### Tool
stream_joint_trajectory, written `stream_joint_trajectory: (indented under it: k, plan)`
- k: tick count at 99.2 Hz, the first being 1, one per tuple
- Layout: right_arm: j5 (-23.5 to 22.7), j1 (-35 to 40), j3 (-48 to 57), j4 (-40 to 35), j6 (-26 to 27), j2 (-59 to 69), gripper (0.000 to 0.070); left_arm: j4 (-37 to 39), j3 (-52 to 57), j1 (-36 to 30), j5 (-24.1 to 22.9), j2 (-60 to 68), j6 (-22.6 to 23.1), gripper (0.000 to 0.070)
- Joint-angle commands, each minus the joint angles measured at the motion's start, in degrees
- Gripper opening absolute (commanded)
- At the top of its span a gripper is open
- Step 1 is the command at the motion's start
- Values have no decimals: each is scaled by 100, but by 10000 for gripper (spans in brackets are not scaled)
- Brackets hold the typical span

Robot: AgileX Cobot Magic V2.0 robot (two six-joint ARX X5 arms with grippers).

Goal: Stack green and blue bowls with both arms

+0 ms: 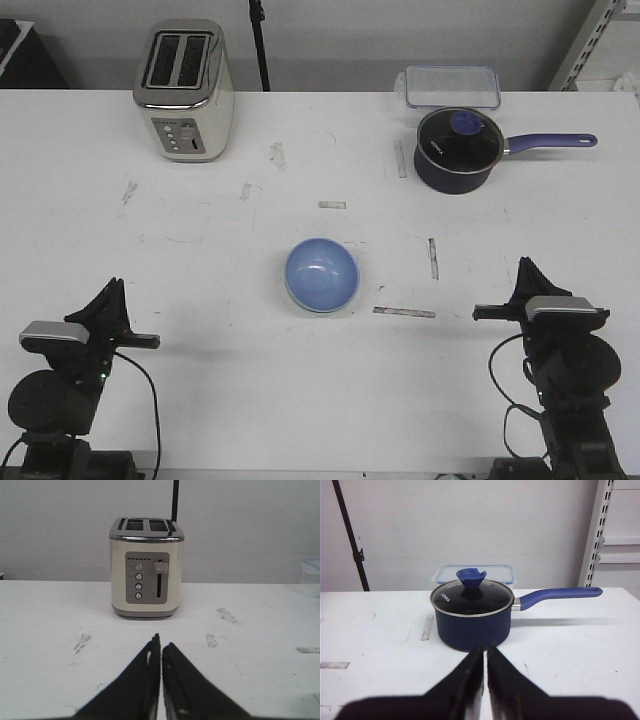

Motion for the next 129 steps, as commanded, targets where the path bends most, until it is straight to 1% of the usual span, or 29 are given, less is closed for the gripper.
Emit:
stream_joint_trajectory:
  k: [1, 9, 24, 32, 52, 87, 106, 129]
  plan:
    - [4, 0, 15, 63, 59, 11, 7, 63, -90, -7, -129, -85, 2, 3]
    - [4, 0, 15, 63, 59, 11, 7, 179, -278, -9, -131, -227, 4, 2]
    - [4, -2, 15, 63, 59, 11, 7, 938, -916, -15, -125, -614, 26, 2]
    - [4, -2, 15, 63, 59, 11, 7, 1163, -1233, -28, -127, -811, 22, 2]
    - [4, 0, 15, 63, 59, 11, 7, 1165, -1735, -52, -146, -1169, 24, 2]
    - [4, 0, 15, 63, 59, 11, 7, 1167, -2205, -63, -151, -1707, 24, 2]
    - [4, -2, 15, 63, 59, 11, 7, 1390, -2391, -63, -245, -1703, 26, 2]
    - [4, 0, 15, 63, 59, 9, 7, 1362, -2396, -63, -273, -1703, 24, 2]
